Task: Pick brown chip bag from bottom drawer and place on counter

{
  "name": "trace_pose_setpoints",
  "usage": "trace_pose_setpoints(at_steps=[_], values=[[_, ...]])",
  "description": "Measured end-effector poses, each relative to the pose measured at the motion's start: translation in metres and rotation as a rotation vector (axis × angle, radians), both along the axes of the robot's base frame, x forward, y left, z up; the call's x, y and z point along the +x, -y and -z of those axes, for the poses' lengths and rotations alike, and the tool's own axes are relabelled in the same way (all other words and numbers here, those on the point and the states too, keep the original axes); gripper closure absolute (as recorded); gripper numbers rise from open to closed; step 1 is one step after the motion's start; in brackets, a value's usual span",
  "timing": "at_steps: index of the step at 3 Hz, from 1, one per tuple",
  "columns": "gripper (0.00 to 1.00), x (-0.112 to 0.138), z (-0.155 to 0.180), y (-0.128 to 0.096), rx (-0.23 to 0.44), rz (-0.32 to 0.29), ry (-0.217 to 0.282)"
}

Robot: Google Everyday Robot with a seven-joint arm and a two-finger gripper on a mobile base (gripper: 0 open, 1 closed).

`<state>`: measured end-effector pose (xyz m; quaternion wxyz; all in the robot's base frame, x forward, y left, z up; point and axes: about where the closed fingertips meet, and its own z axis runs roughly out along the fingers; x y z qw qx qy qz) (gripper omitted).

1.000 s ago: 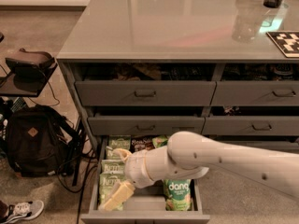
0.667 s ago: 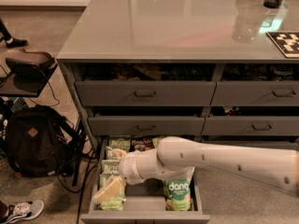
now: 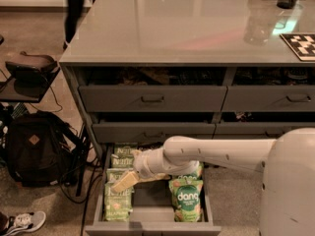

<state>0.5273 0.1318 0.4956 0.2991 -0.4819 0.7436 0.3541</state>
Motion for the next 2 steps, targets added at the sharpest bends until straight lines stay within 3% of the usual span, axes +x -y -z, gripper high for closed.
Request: trace_pose_setpoints(at_steps=[1,2], values=[[0.00,0.000,0.000,0.000,0.001,-0.001,0.000],[0.00,0.001,0.011,0.015,0.012,0.056,-0.006]])
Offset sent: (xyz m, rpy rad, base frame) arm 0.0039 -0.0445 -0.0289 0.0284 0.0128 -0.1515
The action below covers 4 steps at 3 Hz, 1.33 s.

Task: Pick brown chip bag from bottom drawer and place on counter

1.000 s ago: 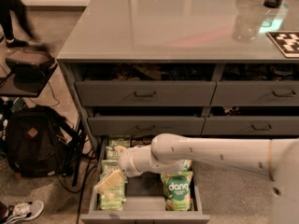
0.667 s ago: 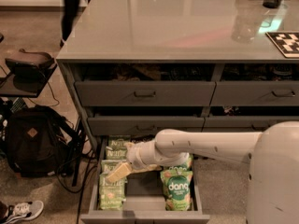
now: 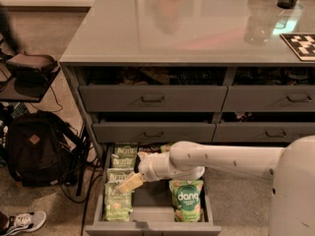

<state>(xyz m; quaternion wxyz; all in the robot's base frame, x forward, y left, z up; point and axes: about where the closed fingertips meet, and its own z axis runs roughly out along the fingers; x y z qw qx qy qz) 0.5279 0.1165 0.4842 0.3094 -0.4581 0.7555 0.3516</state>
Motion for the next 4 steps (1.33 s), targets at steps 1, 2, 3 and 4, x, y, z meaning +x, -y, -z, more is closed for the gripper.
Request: trace_pose_setpoints(at_steps=[1,2,3,4], values=[[0.00,0.013,0.022,0.032,-0.012,0.090,-0.011],[0.00,0.028,0.048,0.055,-0.031,0.136,-0.049],[0.00,0.045,0.074,0.076,-0.054,0.167,-0.083],[0.00,0.063,0.094,0.094,-0.072,0.179,-0.114]])
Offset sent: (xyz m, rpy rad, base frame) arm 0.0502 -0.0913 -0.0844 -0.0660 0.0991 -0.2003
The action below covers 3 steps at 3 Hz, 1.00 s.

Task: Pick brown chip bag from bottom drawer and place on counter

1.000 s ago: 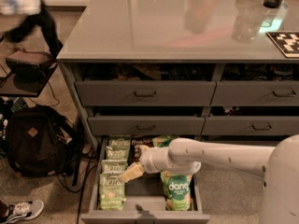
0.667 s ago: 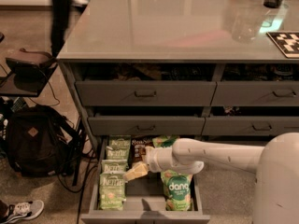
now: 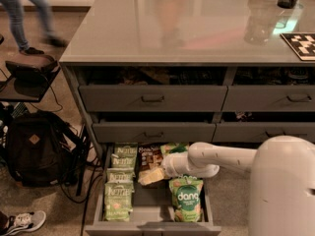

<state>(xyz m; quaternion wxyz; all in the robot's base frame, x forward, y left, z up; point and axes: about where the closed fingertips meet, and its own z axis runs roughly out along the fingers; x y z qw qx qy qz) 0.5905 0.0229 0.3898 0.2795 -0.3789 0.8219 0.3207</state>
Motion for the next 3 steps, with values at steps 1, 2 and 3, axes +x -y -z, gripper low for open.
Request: trace_pose_setpoints(at_steps=[1,2,3], values=[[0.00,0.032,0.038,0.040,-0.034,0.044,-0.076],[0.00,0.032,0.038,0.040,-0.033,0.044,-0.076],[0.00,0.035,0.054,0.035,-0.003,0.041,-0.095]])
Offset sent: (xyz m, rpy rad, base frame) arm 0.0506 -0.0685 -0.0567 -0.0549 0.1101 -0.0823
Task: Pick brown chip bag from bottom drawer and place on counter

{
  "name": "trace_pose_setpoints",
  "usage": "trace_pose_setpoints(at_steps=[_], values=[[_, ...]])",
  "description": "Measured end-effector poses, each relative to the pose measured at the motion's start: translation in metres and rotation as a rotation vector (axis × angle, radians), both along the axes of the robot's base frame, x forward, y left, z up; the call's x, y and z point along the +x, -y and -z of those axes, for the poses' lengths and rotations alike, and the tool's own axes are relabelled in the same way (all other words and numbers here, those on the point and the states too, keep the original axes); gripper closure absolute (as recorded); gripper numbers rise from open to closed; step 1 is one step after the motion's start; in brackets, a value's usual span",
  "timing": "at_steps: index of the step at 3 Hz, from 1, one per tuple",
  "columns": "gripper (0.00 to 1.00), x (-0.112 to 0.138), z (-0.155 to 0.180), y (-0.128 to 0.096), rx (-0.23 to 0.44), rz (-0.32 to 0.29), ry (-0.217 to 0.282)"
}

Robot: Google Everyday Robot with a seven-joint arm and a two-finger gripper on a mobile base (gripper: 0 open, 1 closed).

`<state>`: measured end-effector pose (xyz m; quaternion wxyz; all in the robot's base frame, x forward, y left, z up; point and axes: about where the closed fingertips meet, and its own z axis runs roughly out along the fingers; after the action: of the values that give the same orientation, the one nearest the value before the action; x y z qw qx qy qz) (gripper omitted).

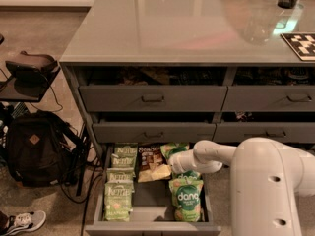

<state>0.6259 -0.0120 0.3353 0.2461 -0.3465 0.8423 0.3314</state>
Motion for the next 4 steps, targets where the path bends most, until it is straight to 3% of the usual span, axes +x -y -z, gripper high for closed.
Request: trace_pose_setpoints(at_steps=[1,4], values=[[0.00,0.009,0.018,-0.008,-0.014,0.004,-0.013],[0.00,0.052,0.084,-0.014,-0.141,0.027,-0.028]])
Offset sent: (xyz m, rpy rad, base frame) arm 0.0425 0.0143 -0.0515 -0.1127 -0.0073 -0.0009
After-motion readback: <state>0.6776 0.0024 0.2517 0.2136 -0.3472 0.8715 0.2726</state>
